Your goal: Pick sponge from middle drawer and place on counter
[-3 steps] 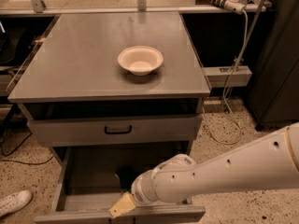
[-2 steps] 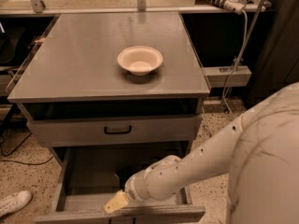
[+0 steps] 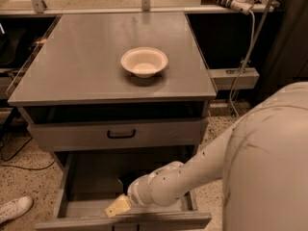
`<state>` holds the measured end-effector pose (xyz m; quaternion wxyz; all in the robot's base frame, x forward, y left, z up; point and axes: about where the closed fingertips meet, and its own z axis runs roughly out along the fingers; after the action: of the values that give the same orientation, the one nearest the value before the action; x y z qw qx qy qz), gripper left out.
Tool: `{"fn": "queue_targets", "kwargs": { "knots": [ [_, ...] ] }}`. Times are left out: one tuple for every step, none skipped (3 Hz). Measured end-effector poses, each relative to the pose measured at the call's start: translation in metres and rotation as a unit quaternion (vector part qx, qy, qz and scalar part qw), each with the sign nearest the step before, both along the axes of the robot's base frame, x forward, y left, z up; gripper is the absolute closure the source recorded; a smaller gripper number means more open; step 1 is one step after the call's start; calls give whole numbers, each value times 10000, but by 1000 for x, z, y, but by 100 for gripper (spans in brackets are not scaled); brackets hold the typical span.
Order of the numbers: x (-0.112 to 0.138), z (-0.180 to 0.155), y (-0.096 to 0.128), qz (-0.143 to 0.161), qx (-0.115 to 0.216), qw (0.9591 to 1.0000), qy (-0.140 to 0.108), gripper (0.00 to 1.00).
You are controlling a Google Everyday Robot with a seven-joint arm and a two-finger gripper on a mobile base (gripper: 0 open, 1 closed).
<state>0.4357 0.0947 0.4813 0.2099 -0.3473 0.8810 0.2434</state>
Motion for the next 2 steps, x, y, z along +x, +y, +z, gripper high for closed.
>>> {"fn": "queue_targets", "kwargs": {
  "knots": [
    [22,-12,10,-214,183,9995,-127,0],
    [38,-31,17,-445,316,9983,-188,0]
  ]
}}
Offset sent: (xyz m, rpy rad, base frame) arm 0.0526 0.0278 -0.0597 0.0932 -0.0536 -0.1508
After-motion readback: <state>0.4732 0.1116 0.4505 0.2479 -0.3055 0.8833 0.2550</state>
